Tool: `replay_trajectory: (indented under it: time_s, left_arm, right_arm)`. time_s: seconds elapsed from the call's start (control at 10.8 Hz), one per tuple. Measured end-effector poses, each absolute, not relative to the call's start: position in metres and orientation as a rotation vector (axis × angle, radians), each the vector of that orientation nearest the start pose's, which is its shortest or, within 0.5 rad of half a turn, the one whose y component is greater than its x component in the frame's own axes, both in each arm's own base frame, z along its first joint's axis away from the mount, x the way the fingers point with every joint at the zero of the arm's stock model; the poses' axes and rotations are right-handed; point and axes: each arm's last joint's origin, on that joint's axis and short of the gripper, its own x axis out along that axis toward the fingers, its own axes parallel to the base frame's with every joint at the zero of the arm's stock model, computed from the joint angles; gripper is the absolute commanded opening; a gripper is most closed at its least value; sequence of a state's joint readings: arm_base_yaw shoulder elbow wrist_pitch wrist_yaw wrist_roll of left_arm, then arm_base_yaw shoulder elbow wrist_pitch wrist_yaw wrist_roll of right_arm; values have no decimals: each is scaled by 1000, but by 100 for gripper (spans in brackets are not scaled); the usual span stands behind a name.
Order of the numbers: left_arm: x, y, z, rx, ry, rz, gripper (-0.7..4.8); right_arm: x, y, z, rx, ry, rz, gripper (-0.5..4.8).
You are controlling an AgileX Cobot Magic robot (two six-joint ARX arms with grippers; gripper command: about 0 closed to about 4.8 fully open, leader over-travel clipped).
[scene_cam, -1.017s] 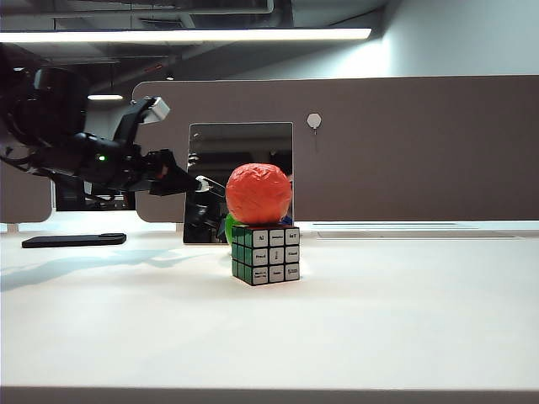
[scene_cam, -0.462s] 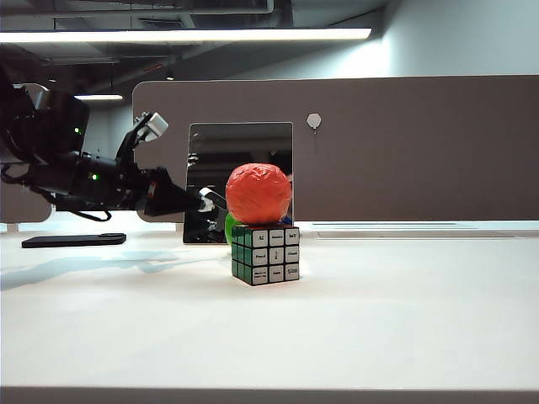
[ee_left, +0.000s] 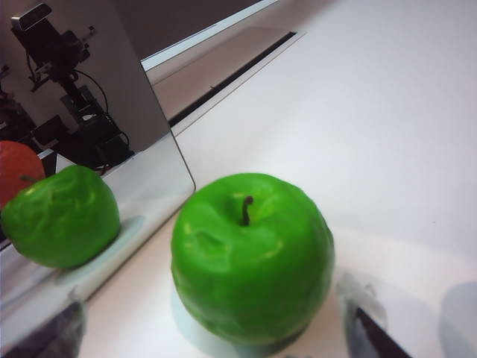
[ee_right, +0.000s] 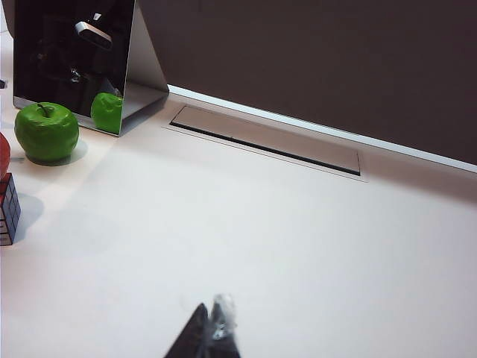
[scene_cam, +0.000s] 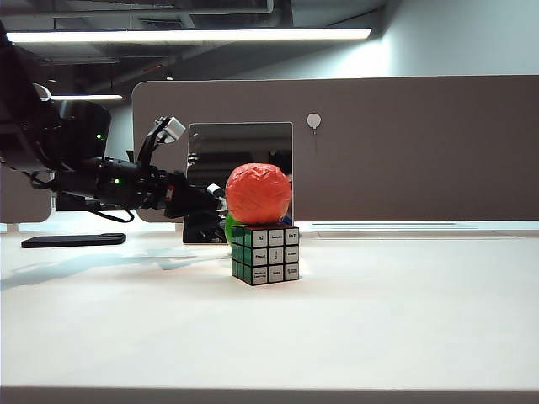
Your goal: Move all the fruits on the tabletop near the face of the Rubik's cube that has the color most similar to each fruit.
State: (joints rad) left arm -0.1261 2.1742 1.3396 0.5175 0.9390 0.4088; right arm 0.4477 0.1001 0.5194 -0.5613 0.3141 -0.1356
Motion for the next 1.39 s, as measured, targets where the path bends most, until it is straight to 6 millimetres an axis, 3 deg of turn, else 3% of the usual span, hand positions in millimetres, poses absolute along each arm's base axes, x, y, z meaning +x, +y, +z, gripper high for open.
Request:
replay_trajectory:
  time_s: [0.55,1.11,1.39]
  left_arm:
    - [460,-86,145,227,105,-1127,479]
    - [474,-115,148,248,90,-1172,479]
    - [477,-117,149,253,92,-1162,479]
  right_arm:
    - [49,14,268,-200,153,136,-1]
    - [49,13,268,-202,156,129,-1]
    - [49,13,268,-203,157,129,-1]
